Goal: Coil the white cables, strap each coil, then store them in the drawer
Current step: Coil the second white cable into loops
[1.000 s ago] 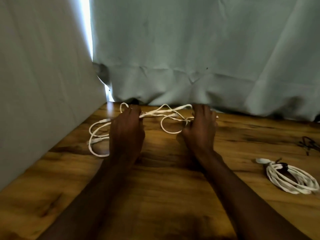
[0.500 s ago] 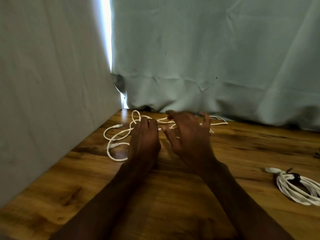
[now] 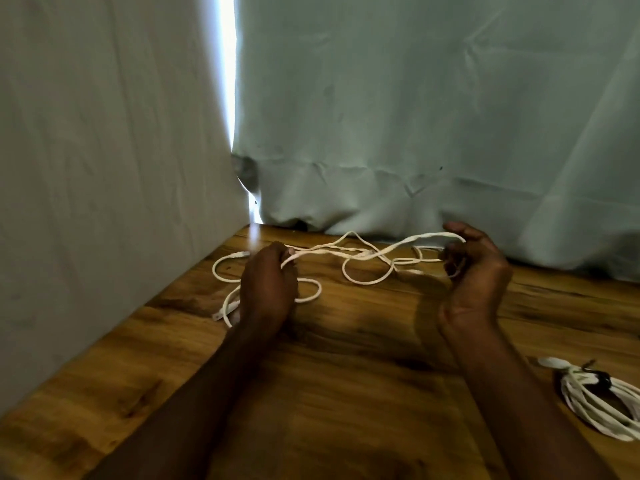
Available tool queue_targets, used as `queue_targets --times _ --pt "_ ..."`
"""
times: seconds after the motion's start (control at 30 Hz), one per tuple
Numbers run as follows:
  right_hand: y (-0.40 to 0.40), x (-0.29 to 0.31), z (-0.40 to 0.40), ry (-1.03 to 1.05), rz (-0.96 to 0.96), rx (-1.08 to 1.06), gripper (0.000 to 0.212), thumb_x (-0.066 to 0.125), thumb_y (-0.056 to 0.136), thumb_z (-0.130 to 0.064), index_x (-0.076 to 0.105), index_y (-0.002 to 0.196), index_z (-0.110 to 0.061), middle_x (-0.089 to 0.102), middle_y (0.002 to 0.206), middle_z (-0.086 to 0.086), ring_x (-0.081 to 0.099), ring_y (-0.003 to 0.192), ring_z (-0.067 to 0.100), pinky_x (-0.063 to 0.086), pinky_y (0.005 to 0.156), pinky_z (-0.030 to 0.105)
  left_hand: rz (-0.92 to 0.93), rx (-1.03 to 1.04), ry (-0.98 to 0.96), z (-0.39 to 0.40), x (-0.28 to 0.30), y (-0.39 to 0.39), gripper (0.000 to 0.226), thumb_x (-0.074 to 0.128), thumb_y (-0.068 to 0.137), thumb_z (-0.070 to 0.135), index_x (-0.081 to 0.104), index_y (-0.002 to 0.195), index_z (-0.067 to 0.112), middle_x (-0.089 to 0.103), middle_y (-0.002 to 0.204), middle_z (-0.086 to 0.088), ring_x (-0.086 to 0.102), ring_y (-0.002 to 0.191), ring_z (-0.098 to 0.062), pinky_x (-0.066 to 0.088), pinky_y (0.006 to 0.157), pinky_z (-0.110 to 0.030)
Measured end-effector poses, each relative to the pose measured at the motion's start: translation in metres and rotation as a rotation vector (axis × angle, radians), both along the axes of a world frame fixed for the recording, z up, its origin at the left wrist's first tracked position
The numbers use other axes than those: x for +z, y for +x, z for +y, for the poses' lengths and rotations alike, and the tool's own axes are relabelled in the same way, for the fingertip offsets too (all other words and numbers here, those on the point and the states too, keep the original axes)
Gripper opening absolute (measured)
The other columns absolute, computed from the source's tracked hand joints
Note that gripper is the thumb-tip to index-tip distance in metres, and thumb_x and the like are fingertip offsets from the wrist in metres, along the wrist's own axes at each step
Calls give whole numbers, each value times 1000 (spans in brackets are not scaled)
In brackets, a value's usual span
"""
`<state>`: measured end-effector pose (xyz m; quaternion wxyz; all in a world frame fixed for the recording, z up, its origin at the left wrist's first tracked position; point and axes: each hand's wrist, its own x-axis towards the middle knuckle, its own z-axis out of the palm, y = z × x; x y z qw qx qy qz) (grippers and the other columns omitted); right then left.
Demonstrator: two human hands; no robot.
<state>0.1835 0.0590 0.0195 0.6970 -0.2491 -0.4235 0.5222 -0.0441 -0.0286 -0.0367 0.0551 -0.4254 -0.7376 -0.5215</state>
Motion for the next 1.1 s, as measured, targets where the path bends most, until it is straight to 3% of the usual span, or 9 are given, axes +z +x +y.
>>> queue_targets --times 0.17,0.3,0.43,0.53,0.6,0.7,0.83,0.97,1.1 --pt "0 -4 -4 444 -445 -50 74 47 55 4 71 123 -12 71 122 5 65 116 15 52 80 30 101 122 -67 -8 14 12 17 50 101 27 57 116 26 71 98 -11 67 91 -37 56 78 -51" --pt "-3 11 -28 471 -586 421 56 46 54 0 75 101 3 76 82 24 76 80 36 55 73 36 258 150 -131 -7 14 13 25 56 100 22 50 125 22 70 99 -12 67 91 -35 54 74 -45" --pt "8 12 -29 325 -911 1252 77 53 76 5 46 152 -8 63 138 27 58 132 45 34 109 61 306 220 -171 -7 11 10 30 56 100 21 47 128 17 69 100 -14 67 93 -37 47 70 -42" --pt "7 8 -32 215 -573 1520 98 80 86 -40 25 162 -11 39 156 34 33 148 53 15 122 66 326 285 -245 -11 11 8 34 54 101 20 43 132 15 69 103 -13 67 97 -37 44 72 -43" --pt "-5 8 -35 77 -425 1418 107 79 76 -61 35 158 -8 47 150 35 47 138 53 34 116 62 356 282 -307 -12 12 12 35 50 101 14 39 135 14 67 104 -13 67 98 -37 47 75 -44" --pt "-22 7 -46 -37 -667 932 75 71 81 -60 57 137 -12 69 128 26 69 101 36 60 85 38 418 208 -331 -14 13 23 27 52 99 9 43 123 14 66 105 -12 68 96 -36 50 74 -43" --pt "-38 -11 -56 11 -714 754 20 65 100 -12 66 119 -5 75 86 19 68 60 21 55 55 26 477 48 -129 -8 7 28 14 53 97 17 53 110 16 65 95 -8 66 89 -35 48 68 -42" --pt "-38 -11 -41 140 -563 602 21 53 105 -12 73 103 -5 58 61 8 41 39 12 33 42 21 235 -183 151 2 6 31 14 59 88 23 62 100 16 66 86 2 62 79 -23 39 68 -31" --pt "-22 3 -32 148 -268 708 24 49 105 -18 71 104 -8 47 62 5 27 40 7 21 41 18 -220 -622 91 -3 15 47 21 63 87 33 70 89 13 72 84 -2 69 81 -20 51 73 -28"
